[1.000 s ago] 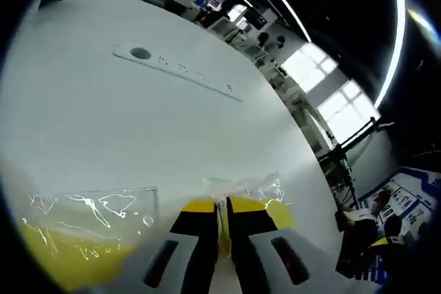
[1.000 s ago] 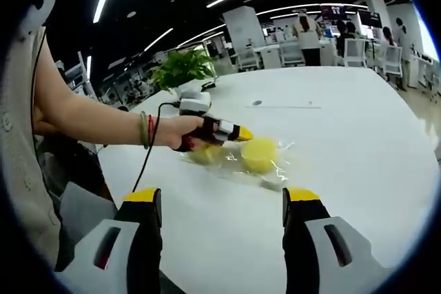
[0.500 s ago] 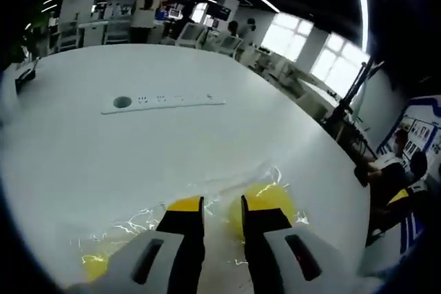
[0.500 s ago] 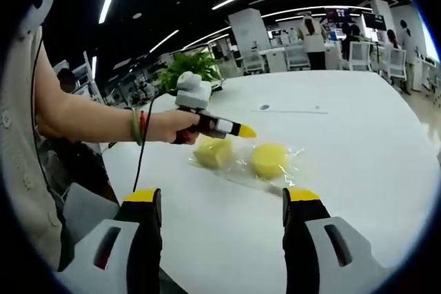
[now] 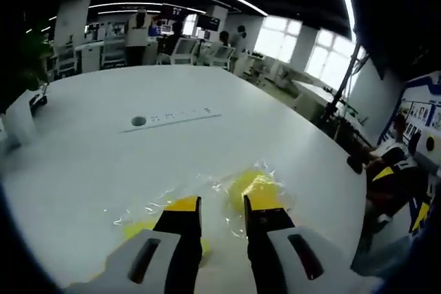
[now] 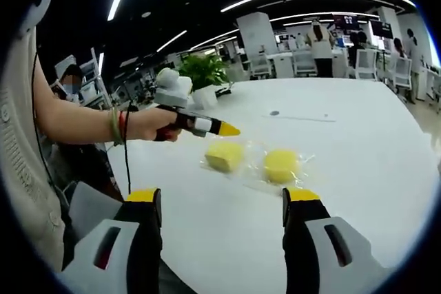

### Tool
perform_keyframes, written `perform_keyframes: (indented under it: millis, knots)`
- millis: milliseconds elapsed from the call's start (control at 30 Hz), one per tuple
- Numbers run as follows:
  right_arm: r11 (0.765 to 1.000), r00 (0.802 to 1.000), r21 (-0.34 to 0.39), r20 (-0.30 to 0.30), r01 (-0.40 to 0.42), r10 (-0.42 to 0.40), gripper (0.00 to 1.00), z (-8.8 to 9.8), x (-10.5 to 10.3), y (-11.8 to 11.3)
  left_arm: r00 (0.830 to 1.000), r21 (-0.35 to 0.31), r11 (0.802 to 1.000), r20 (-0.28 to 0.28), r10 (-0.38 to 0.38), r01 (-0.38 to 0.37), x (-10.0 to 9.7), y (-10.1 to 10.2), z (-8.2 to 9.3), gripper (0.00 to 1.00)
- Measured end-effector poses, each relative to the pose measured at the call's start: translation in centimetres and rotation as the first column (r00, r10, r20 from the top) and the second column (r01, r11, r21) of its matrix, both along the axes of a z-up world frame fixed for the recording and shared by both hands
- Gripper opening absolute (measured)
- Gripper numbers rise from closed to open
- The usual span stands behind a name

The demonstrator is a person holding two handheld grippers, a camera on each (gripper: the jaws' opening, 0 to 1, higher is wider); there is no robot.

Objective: Compare the silicone blocks by pressing each to a similar depth, holding the contact briefly, and releasing to observe deformation and rebound differences across the visible hardness samples.

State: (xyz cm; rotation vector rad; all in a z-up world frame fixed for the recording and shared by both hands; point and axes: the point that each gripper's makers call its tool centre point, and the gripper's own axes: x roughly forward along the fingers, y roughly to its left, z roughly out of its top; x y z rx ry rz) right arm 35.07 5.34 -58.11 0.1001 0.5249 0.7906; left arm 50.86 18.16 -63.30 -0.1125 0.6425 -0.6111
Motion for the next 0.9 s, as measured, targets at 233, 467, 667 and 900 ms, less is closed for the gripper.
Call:
perform_keyframes:
  millis: [233,467,667,900]
  knots:
    - [1.000,1.000,0.020,0.014,-0.012,0.012,0.67,0.9,-0.3,1.4,0.999,-0.022,0.999,0.016,0.041,-0.041,-2.6,3.0,1.5,0.29]
    - [1.000,1.000,0.019,0.020,-0.016,0.015,0.67,0.9,-0.9,2.1,0.995,-0.081,0.993,0.043,0.087,-0.084,-5.7,5.2,3.5,0.38]
    - [1.000,1.000,0.025,0.019,0.004,-0.005,0.66,0.8,-1.4,2.1,0.993,-0.111,0.990,0.075,0.091,-0.083,-9.3,6.9,4.5,0.47]
    - [0.998,1.000,0.053,0.003,0.026,-0.026,0.67,0.5,-1.9,2.1,0.989,-0.133,0.985,0.085,0.118,-0.106,-13.1,8.7,5.0,0.53]
